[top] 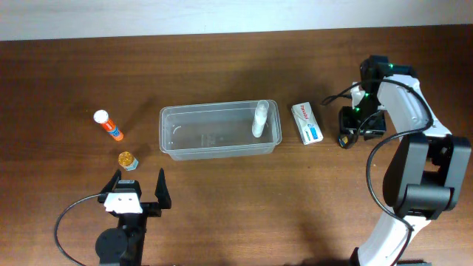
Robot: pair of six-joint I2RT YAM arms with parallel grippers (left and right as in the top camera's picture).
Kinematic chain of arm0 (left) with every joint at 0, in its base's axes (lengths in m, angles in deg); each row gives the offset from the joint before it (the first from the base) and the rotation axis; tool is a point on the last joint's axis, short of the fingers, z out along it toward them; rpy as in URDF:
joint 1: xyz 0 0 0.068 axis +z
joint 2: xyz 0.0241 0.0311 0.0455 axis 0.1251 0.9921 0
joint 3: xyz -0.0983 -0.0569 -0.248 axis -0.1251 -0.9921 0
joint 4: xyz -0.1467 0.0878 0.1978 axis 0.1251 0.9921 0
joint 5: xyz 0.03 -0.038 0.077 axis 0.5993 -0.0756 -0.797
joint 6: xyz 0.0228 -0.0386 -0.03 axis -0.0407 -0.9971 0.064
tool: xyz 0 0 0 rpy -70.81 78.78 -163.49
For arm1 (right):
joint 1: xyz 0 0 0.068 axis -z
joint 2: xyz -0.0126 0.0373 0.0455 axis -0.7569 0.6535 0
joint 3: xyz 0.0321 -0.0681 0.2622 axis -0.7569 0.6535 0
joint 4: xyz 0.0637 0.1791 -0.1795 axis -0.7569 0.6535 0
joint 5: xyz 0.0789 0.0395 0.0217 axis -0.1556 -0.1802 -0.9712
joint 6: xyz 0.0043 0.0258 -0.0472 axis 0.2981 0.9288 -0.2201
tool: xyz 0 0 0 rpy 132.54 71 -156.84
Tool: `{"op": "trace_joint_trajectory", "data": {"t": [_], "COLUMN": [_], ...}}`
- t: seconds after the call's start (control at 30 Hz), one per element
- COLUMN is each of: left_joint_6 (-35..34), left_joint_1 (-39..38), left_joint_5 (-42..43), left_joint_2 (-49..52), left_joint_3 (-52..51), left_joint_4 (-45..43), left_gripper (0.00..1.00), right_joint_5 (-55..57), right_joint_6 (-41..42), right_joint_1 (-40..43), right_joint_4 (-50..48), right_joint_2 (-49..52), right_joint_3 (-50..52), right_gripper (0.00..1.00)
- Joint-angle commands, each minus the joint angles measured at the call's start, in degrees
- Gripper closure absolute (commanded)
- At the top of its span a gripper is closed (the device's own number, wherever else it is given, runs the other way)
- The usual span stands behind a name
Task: Pack container
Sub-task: 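Move the right gripper back to the dark brown bottle, then grasp the dark brown bottle with the right gripper and lift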
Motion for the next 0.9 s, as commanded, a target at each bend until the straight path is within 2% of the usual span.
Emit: {"op": "trace_joint_trajectory", "data": {"t": [0.0,0.07,0.17,0.5,0.67,0.87], "left_joint_6": [0.7,0.7,0.7,0.7,0.7,0.7], "left_joint_1": [0.3,0.3,0.3,0.3,0.3,0.3], "left_joint_5": [-0.2,-0.2,-0.2,-0.2,-0.2,-0.2], "left_joint_2": [-0.4,-0.4,-0.4,-0.4,-0.4,-0.4], "left_joint_3": [-0.4,-0.4,-0.4,-0.4,-0.4,-0.4], "left_joint_4": [0.0,0.0,0.0,0.0,0.0,0.0], "left_gripper": [0.01,0.01,0.01,0.01,0.01,0.01], "right_joint_5": [-1.1,-1.1,-1.1,-1.1,-1.1,-1.3], "right_joint_6": [-2.9,-3.3,-3.3,-3.3,-3.3,-3.0], "right_joint_1": [0.0,0.0,0.0,0.0,0.0,-0.1], "right_joint_4": [-0.7,-1.5,-2.7,-3.8,-3.1,2.3], "right_joint_2": [-0.7,-0.7,-0.7,-0.7,-0.8,-1.1], "right_joint_3": [0.4,0.4,0.4,0.4,0.1,-5.0], "right_gripper": [0.41,0.42,0.48,0.77,0.80,0.81]}}
